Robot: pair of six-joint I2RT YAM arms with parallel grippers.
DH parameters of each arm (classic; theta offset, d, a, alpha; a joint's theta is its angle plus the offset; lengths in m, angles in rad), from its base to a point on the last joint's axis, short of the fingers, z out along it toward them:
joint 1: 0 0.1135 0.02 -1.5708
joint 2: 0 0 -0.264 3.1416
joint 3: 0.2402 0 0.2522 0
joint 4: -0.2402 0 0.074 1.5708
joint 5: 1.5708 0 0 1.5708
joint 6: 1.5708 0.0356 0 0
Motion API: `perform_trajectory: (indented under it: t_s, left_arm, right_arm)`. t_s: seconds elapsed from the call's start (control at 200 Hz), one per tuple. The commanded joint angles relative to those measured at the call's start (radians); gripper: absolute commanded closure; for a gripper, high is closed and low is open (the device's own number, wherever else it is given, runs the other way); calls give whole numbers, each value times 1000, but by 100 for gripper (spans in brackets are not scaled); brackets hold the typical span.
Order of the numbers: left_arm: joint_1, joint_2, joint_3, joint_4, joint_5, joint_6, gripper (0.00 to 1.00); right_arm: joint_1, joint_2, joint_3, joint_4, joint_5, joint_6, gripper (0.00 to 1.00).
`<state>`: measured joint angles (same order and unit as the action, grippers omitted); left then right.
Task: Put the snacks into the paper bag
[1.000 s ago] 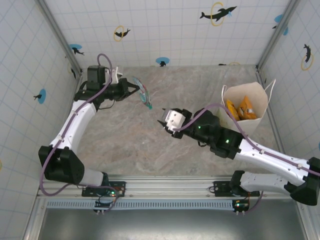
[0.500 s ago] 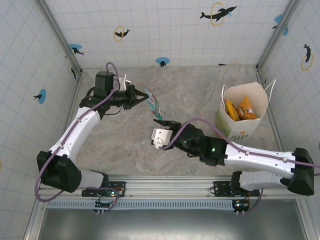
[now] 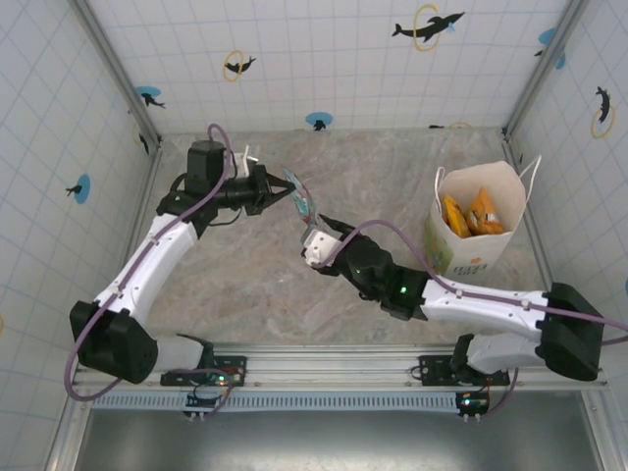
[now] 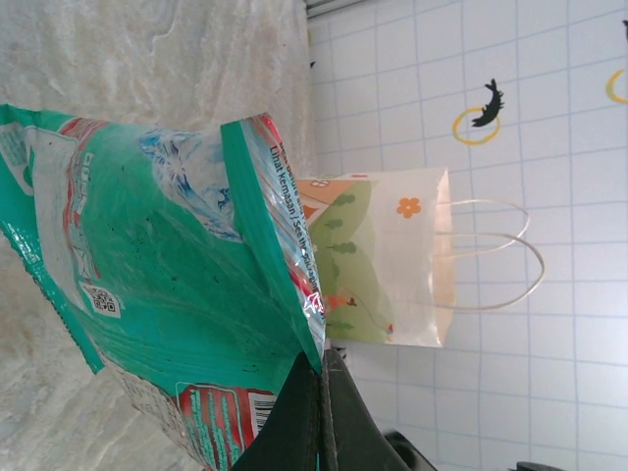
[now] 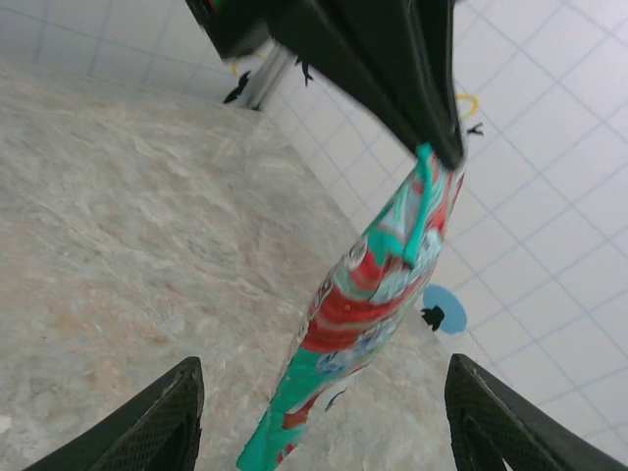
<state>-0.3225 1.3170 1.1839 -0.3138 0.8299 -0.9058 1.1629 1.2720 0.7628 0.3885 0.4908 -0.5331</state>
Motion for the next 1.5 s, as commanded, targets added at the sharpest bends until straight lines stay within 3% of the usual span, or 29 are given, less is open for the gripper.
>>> perform_trajectory:
  t_s: [0.0, 0.325, 0.58, 0.665, 0.791, 0.996, 1.161, 1.266, 1.371, 1.496]
  left_arm:
    - [-6, -32, -10, 80, 36, -44, 100]
    - [-7, -51, -50, 150, 54, -98, 100]
    - [-12, -53, -69, 204, 64, -135, 100]
    - [-12, -55, -75, 209, 65, -138, 100]
    - [-13, -55, -84, 217, 57, -138, 100]
    - [-13, -52, -84, 202, 19, -117, 100]
    - [-14, -48, -65, 177, -33, -65, 79]
    - [-13, -42, -37, 129, -85, -18, 43]
    - [-12, -51, -19, 113, -157, 17, 36]
    - [-12, -104, -43, 132, -331, 44, 30]
  right_arm:
    - [-20, 34, -17, 161, -4, 78, 35]
    - [-61, 177, -8, 407, 47, 146, 46]
    - [-79, 292, 35, 523, 58, 156, 62]
    - [-81, 322, 37, 582, 59, 144, 72]
    - [-80, 333, 22, 653, 78, 118, 84]
    - [-73, 279, -30, 671, 82, 79, 93]
    - [-72, 194, -68, 604, 68, 74, 100]
    - [-76, 127, -90, 554, 55, 70, 100]
    - [-84, 50, -94, 471, 41, 64, 100]
    - [-126, -62, -80, 319, -19, 67, 100]
